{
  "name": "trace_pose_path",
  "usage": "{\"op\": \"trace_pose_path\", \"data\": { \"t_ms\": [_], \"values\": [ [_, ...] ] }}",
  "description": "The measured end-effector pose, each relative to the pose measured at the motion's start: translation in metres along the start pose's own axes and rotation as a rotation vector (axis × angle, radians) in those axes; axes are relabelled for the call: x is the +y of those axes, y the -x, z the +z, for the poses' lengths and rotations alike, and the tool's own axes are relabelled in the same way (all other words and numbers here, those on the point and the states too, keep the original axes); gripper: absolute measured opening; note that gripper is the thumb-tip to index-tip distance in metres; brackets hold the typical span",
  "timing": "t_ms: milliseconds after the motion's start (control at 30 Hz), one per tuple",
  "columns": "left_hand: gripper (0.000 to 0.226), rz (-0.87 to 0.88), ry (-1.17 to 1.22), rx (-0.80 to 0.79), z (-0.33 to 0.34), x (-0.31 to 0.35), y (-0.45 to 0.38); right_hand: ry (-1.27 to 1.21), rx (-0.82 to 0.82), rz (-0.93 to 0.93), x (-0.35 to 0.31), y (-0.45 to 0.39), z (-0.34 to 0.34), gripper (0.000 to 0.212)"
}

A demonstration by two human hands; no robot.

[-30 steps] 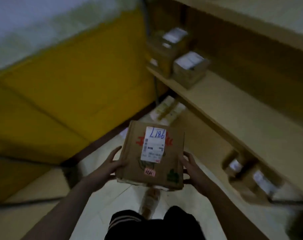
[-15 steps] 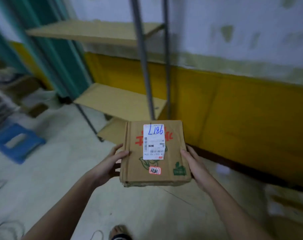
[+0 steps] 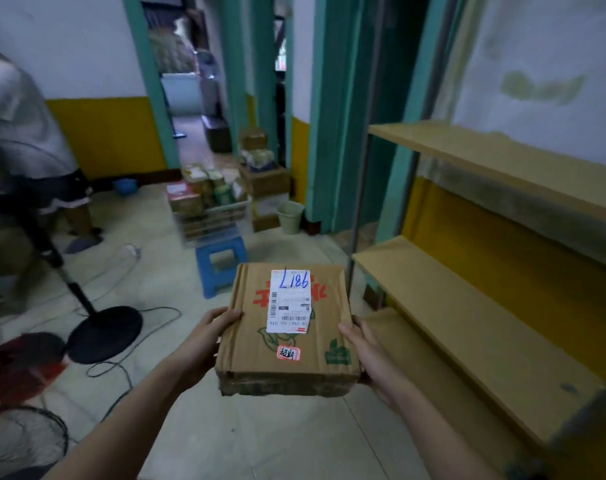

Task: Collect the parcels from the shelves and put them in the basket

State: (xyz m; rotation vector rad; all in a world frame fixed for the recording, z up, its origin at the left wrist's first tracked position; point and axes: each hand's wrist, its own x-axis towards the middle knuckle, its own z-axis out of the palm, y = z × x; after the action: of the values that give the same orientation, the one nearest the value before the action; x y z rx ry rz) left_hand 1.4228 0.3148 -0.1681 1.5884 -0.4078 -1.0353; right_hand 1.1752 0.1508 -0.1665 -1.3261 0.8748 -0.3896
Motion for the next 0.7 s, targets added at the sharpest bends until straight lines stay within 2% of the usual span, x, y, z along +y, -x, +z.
{"op": "trace_pose_path", "data": {
  "t_ms": [67, 100, 200, 367, 500, 633, 700],
  "values": [
    [0.099, -0.002, 0.018, 0.032, -0.031, 0.023, -0.030, -0.011, -0.004, 0.019, -0.020, -0.043, 0.028, 0.039],
    [0.095, -0.012, 0.006, 0.022, -0.042, 0.036, -0.044, -0.016, -0.005, 0.028, -0.029, -0.063, 0.040, 0.037],
    [0.059, -0.010, 0.000, 0.006, -0.068, 0.070, -0.091, -0.031, -0.005, 0.029, -0.058, -0.125, 0.063, 0.030],
    [0.056, -0.044, -0.027, 0.014, -0.097, 0.110, -0.190, 0.032, 0.020, 0.000, -0.100, -0.245, 0.080, 0.036],
    [0.066, -0.069, -0.042, -0.054, -0.112, 0.137, -0.270, 0.021, 0.000, 0.005, -0.130, -0.353, 0.091, 0.032],
    [0.076, -0.077, -0.010, 0.050, -0.134, 0.162, -0.340, 0.049, -0.093, 0.048, -0.164, -0.450, 0.111, 0.039],
    [0.090, -0.075, 0.023, 0.104, -0.152, 0.175, -0.369, 0.070, -0.148, 0.075, -0.179, -0.495, 0.129, 0.040]
  ]
}}
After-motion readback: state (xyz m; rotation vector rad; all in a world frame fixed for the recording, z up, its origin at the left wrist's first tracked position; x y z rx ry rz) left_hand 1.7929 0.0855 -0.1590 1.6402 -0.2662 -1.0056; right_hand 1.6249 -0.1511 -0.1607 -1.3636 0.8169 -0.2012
